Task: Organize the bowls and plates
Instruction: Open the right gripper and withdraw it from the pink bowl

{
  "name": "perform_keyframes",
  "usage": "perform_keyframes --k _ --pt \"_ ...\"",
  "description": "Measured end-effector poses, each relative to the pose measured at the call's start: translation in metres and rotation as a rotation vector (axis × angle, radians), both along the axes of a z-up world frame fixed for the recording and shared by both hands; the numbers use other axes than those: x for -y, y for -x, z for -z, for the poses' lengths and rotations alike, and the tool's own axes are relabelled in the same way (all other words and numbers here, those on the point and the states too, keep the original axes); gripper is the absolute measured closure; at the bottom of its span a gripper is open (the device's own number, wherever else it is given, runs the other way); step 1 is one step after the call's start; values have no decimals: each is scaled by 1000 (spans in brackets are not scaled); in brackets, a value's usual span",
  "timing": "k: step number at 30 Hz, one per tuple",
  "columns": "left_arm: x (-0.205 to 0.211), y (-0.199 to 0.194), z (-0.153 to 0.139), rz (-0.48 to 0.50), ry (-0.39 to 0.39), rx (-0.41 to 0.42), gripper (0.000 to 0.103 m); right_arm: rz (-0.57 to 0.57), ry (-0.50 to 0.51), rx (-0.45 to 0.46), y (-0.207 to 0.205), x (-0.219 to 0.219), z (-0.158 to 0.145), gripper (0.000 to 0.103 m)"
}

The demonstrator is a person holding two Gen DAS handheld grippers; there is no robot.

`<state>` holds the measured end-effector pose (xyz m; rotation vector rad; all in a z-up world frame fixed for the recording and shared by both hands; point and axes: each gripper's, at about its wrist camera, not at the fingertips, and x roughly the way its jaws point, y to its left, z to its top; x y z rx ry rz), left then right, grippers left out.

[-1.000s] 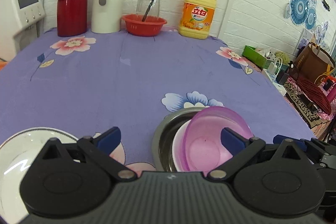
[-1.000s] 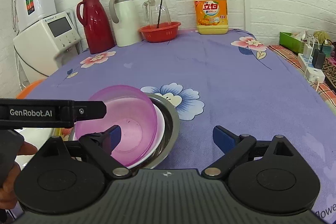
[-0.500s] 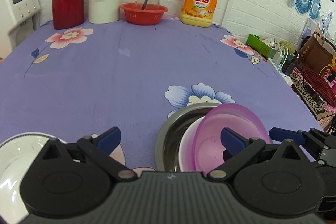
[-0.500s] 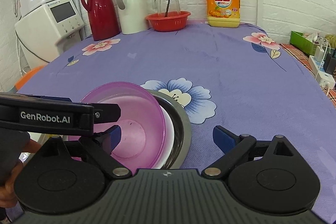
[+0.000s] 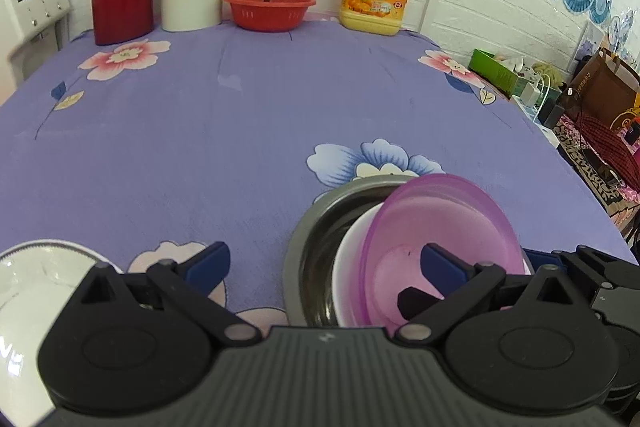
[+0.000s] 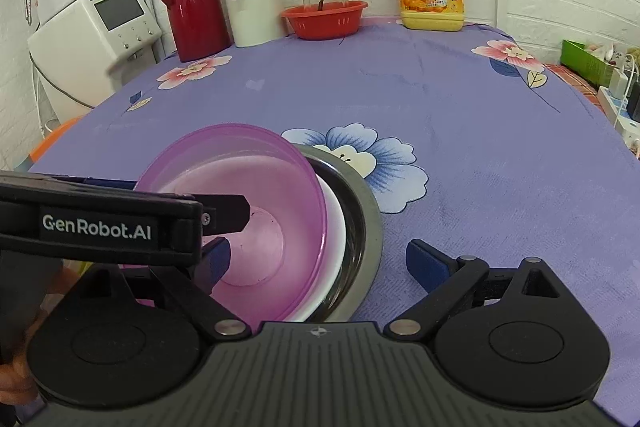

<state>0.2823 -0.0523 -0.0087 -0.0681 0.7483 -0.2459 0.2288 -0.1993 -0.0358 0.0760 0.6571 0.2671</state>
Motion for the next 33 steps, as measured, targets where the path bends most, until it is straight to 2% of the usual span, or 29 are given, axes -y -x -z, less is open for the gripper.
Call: perform_keyframes --k 3,8,15,19,25,27,33 --pt "4 0 6 7 -10 -15 2 -1 -31 -11 0 1 4 0" --pt "8 4 9 20 -29 -5 2 -7 -19 15 5 -1 7 0" --pt "0 8 2 3 22 15 2 12 -63 37 11 3 0 0" --pt "3 8 8 -5 -8 8 2 8 -65 20 7 1 6 0" --pt "7 12 9 26 -6 38 16 11 -46 47 11 -3 9 0" --pt "10 15 7 63 -1 62 30 -4 -64 54 13 -4 9 0" --pt "12 19 2 59 26 49 36 -2 -90 41 18 -9 4 0"
